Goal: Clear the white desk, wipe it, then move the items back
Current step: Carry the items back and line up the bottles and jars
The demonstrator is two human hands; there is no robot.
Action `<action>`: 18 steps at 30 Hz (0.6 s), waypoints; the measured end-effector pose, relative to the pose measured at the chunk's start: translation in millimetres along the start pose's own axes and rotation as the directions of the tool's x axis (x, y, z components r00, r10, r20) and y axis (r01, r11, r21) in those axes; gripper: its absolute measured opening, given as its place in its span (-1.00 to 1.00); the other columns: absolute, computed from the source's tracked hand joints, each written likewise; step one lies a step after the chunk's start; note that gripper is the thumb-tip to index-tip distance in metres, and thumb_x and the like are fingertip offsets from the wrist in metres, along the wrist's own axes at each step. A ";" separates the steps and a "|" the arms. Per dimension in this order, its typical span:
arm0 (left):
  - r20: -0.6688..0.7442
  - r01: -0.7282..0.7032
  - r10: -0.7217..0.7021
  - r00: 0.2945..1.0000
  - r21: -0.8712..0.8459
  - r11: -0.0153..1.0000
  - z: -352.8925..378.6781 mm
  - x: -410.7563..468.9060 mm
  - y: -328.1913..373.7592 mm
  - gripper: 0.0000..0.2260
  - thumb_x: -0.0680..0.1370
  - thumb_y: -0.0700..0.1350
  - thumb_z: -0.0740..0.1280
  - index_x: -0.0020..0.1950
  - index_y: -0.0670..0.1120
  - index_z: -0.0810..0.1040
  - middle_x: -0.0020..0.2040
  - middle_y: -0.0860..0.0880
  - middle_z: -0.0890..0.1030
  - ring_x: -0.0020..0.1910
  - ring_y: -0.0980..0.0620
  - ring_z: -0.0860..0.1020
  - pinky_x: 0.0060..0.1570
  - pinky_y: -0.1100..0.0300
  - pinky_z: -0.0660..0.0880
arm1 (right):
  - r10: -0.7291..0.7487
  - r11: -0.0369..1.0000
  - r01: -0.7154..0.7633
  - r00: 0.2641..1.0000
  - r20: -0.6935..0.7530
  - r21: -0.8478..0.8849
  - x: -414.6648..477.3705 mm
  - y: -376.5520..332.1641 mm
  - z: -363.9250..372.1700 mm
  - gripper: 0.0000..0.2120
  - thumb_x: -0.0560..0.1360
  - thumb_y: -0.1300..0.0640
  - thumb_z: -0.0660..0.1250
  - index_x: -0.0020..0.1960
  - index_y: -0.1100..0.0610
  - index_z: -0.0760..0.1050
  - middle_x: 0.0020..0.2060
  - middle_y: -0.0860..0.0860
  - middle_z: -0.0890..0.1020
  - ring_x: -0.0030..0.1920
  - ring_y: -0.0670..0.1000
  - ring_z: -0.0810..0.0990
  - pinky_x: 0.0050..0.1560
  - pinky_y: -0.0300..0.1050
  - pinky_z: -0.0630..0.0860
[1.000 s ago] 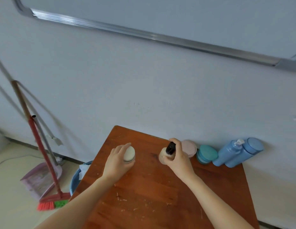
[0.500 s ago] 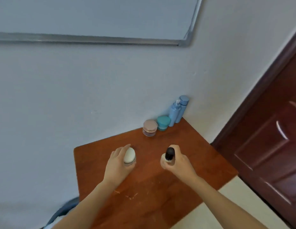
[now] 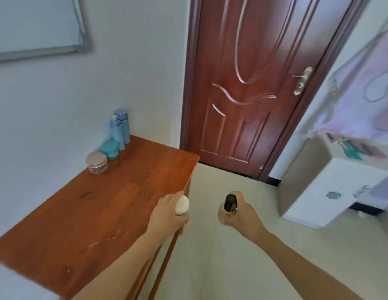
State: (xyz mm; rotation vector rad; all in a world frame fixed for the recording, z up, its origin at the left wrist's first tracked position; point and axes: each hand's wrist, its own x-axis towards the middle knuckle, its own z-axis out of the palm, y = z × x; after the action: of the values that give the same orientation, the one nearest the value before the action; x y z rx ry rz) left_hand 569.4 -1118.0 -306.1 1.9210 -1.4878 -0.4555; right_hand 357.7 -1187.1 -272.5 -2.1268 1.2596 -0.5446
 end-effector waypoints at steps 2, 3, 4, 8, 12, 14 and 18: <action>0.053 -0.087 0.088 0.995 -0.024 0.996 32.3 1.3 36.0 -0.43 0.41 -0.03 0.42 0.37 -0.02 0.33 0.30 -0.02 0.44 0.24 0.01 0.39 0.13 0.30 0.28 | 0.094 0.995 -0.092 0.993 -0.066 0.033 -35.1 25.6 -29.6 -0.72 0.43 0.13 0.29 -0.06 -0.04 0.17 -0.34 0.14 0.56 -0.41 0.01 0.46 -0.25 0.00 0.49; 0.086 -0.118 0.122 0.989 -0.049 0.992 48.6 0.2 55.3 -0.44 0.41 -0.04 0.42 0.37 -0.05 0.34 0.30 -0.04 0.44 0.25 -0.01 0.40 0.16 0.27 0.30 | 0.139 0.990 -0.136 0.986 -0.096 0.039 -54.0 39.5 -44.0 -0.72 0.42 0.15 0.29 -0.07 -0.03 0.18 -0.34 0.15 0.56 -0.41 -0.01 0.45 -0.22 0.02 0.50; 0.123 -0.140 0.148 0.981 -0.071 0.988 65.8 -2.7 76.3 -0.44 0.41 -0.05 0.42 0.38 -0.05 0.34 0.31 -0.05 0.44 0.27 -0.02 0.39 0.19 0.23 0.31 | 0.181 0.983 -0.177 0.976 -0.125 0.042 -73.8 53.7 -59.1 -0.72 0.41 0.17 0.29 -0.07 -0.02 0.19 -0.33 0.15 0.57 -0.41 -0.02 0.44 -0.21 0.02 0.50; 0.243 -0.257 0.272 0.931 -0.093 0.962 137.3 -26.7 162.0 -0.44 0.43 -0.01 0.39 0.39 -0.01 0.31 0.32 -0.02 0.42 0.28 -0.01 0.37 0.18 0.24 0.29 | 0.320 0.947 -0.315 0.910 -0.263 0.061 -152.8 109.4 -119.7 -0.71 0.39 0.20 0.31 -0.09 -0.01 0.20 -0.37 0.07 0.51 -0.42 -0.03 0.40 -0.35 -0.24 0.39; 0.298 -0.309 0.343 0.891 -0.157 0.938 204.1 -63.2 248.5 -0.44 0.41 -0.02 0.40 0.37 0.00 0.32 0.29 -0.02 0.43 0.26 -0.01 0.37 0.13 0.26 0.29 | 0.400 0.915 -0.385 0.837 -0.374 0.116 -226.3 161.0 -182.5 -0.73 0.41 0.21 0.32 -0.06 0.06 0.22 -0.39 -0.02 0.47 -0.40 0.00 0.40 -0.44 -0.35 0.31; 0.323 -0.317 0.362 0.874 -0.185 0.930 236.2 -83.6 284.7 -0.45 0.40 -0.02 0.41 0.35 0.02 0.33 0.26 -0.02 0.43 0.24 -0.01 0.37 0.11 0.23 0.31 | 0.417 0.906 -0.409 0.812 -0.408 0.112 -258.0 184.3 -211.2 -0.74 0.42 0.20 0.31 -0.03 0.06 0.23 -0.37 -0.01 0.48 -0.35 0.04 0.43 -0.43 -0.35 0.31; 0.369 -0.324 0.391 0.843 -0.231 0.917 290.3 -117.3 340.1 -0.46 0.40 -0.03 0.41 0.34 0.04 0.33 0.24 0.01 0.42 0.23 0.00 0.35 0.10 0.21 0.33 | 0.450 0.888 -0.441 0.777 -0.440 0.130 -308.8 220.9 -259.0 -0.73 0.42 0.24 0.30 0.00 0.06 0.24 -0.34 0.00 0.46 -0.32 0.03 0.41 -0.33 -0.18 0.35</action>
State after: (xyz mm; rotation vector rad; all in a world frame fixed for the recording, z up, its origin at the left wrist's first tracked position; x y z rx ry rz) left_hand 107.5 -1136.2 -298.7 1.4249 -1.9646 -0.8112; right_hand -85.9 -1069.9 -245.0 -1.6302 1.9435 -0.8707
